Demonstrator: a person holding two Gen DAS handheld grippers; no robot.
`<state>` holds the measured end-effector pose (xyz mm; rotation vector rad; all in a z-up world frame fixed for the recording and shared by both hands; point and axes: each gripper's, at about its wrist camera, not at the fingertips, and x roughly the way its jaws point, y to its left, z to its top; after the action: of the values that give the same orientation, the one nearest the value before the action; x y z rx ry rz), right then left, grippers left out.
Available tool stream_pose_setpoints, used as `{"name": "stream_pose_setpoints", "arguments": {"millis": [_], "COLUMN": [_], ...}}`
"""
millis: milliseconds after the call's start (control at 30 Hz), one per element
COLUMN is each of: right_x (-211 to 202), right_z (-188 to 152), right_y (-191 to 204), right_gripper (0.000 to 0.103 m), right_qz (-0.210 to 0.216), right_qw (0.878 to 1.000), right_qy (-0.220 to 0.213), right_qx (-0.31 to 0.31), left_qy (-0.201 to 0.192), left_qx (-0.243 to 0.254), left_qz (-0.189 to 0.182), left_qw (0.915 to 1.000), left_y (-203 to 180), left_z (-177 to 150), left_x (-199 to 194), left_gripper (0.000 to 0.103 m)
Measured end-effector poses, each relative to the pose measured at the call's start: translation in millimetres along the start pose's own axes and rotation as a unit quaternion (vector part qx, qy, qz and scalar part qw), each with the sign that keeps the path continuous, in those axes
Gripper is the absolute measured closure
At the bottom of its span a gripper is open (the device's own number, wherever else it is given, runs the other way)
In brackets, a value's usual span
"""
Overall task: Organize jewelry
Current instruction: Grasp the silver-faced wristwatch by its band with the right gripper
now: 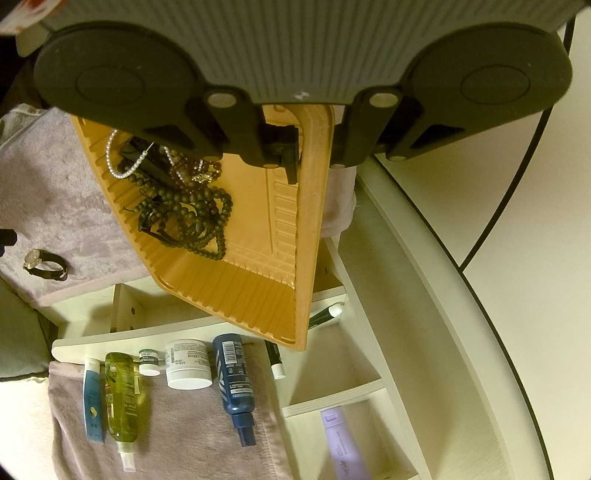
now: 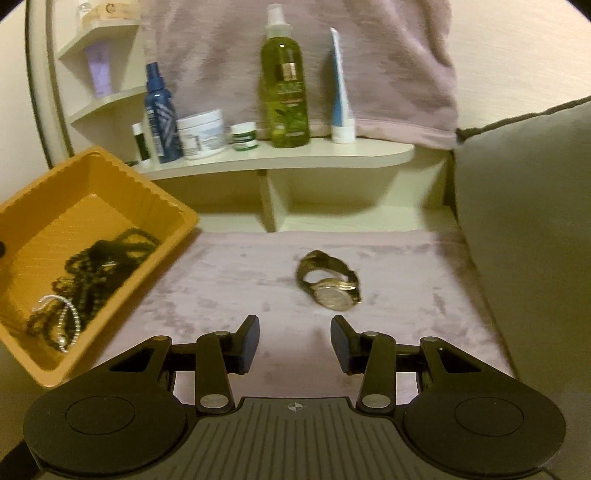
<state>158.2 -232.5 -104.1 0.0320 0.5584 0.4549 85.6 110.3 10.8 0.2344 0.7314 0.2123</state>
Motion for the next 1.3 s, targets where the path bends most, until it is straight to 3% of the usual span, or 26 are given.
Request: {"name": "stream_pose_setpoints", "arguments": {"millis": [233,400,867,933,967,1100,1300], "right_x": [14.8,32.4,72.2,74.5,74.7,69.6,59.3], "right_z": [6.5,11.5,19.3,18.1,17.6,14.8,10.3], "right_y": [-10.2,-16.7,-4.4,-3.8,-3.3,-3.0,-1.5], "right_gripper": [0.059,0.047,0.046,0.048,0.057,0.067,0.068], "right_qz": [-0.03,-0.044,-0.086,-0.086,-0.087,-0.086,-0.079], "right_qw": [1.0,0.999,0.996,0.996,0.996,0.996,0.997], "right_qy": [0.004,0.012,0.021,0.024,0.024,0.018,0.016], "right_qx": [-0.005,0.026,0.016,0.012,0.01,0.009,0.008], "left_qy": [0.003,0.003,0.005,0.005,0.005,0.005,0.005], "left_qx": [0.004,0.005,0.005,0.004,0.004,0.005,0.004], "left_qz": [0.002,0.002,0.003,0.003,0.004,0.004,0.003], "left_qw": [1.0,1.0,1.0,1.0,1.0,1.0,1.0], "left_y": [-0.7,-0.8,-1.0,-0.9,-0.8,-0.8,-0.3], "left_z": [-0.4,-0.5,-0.4,-0.4,-0.6,-0.7,-0.5], "left_x": [0.8,0.8,3.0,3.3,3.7,3.8,4.5], "left_gripper": [0.1,0.099,0.099,0.1,0.099,0.099,0.099]}}
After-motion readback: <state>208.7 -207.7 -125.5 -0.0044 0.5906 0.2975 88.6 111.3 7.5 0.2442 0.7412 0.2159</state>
